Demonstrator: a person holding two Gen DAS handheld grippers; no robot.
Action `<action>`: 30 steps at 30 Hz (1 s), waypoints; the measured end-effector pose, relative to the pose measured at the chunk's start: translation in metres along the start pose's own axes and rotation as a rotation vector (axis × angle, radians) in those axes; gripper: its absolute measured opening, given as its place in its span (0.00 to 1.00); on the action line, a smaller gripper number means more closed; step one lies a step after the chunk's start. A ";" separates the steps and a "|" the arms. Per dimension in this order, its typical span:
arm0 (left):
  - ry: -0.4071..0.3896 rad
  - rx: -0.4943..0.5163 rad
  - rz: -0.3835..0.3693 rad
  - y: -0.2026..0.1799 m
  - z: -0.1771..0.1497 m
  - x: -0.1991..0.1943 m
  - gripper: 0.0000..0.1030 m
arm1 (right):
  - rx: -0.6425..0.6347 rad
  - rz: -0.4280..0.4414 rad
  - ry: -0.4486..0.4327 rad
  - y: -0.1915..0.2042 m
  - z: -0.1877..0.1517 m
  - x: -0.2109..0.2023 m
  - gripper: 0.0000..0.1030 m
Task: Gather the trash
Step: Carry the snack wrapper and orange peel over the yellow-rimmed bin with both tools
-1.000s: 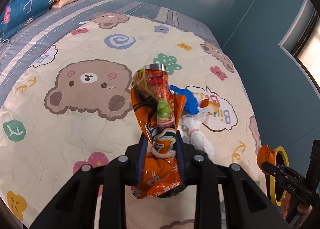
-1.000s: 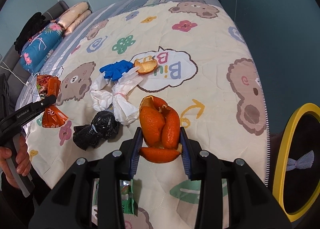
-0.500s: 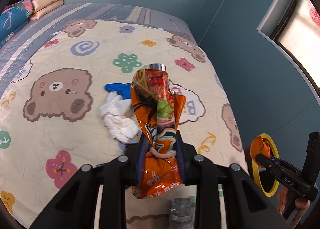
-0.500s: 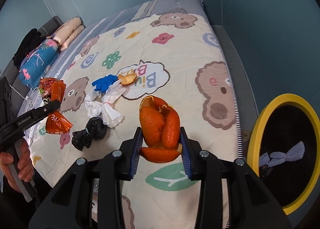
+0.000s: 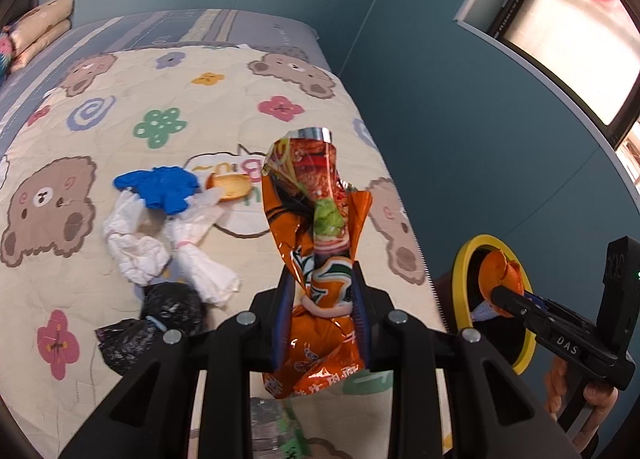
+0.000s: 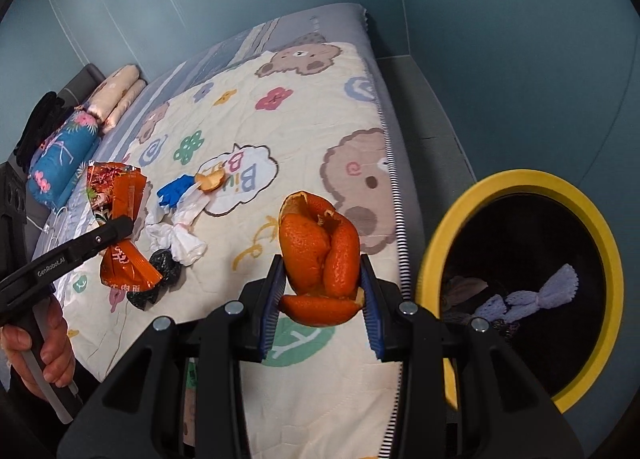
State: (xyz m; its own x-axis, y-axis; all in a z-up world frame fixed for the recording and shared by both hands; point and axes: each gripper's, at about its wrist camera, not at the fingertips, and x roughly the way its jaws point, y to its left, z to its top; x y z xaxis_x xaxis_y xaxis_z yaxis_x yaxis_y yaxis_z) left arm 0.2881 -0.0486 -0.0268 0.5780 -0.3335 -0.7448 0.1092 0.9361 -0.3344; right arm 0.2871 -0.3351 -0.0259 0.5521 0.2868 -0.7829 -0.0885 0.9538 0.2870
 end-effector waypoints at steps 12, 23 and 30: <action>0.032 0.076 -0.086 -0.069 0.002 0.024 0.25 | 0.087 -0.037 -0.044 -0.058 0.002 -0.026 0.34; 0.079 0.144 -0.173 -0.137 -0.004 0.058 0.25 | 0.170 -0.082 -0.062 -0.114 0.006 -0.035 0.34; 0.098 0.179 -0.206 -0.166 -0.011 0.082 0.25 | 0.218 -0.100 -0.069 -0.144 0.004 -0.036 0.34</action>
State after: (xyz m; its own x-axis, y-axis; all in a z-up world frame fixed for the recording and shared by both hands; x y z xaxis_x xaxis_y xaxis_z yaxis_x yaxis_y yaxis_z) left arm 0.3079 -0.2327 -0.0385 0.4486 -0.5199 -0.7270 0.3626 0.8493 -0.3836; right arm 0.2839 -0.4834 -0.0368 0.6051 0.1779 -0.7760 0.1466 0.9332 0.3282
